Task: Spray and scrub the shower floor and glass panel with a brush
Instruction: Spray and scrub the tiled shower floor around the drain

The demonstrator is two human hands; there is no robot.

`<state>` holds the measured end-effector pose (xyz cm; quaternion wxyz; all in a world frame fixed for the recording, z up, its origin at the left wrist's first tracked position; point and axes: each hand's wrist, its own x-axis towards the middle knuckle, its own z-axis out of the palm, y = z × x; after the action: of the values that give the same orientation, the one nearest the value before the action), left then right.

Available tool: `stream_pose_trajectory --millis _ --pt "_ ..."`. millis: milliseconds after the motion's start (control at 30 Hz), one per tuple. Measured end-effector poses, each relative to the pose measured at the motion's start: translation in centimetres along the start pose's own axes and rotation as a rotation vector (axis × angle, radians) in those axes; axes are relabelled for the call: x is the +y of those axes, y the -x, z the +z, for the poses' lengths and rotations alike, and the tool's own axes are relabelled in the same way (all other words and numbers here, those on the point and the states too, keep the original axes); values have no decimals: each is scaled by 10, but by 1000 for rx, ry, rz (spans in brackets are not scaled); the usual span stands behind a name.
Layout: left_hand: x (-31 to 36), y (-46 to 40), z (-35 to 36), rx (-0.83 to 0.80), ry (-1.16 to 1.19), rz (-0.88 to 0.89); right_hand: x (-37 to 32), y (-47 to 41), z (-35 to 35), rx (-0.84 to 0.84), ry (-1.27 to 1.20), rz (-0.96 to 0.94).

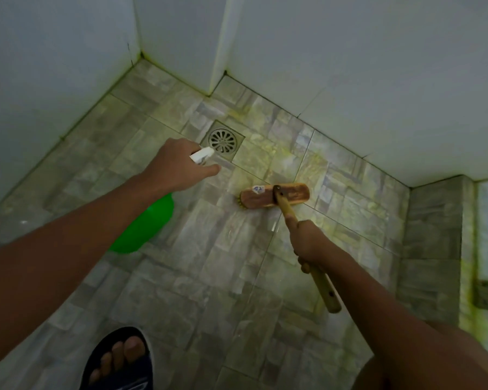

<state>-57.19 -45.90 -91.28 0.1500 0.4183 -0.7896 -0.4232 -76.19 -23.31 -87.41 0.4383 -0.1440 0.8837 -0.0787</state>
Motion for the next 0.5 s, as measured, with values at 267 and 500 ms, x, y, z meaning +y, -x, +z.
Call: stream_pose_trajectory --millis 267,500 --pt "16 -21 9 -3 -17 -19 1 -12 -10 9 153 -56" --pt "7 -22 -3 88 -64 -68 -16 -21 -27 -20 323 -90"
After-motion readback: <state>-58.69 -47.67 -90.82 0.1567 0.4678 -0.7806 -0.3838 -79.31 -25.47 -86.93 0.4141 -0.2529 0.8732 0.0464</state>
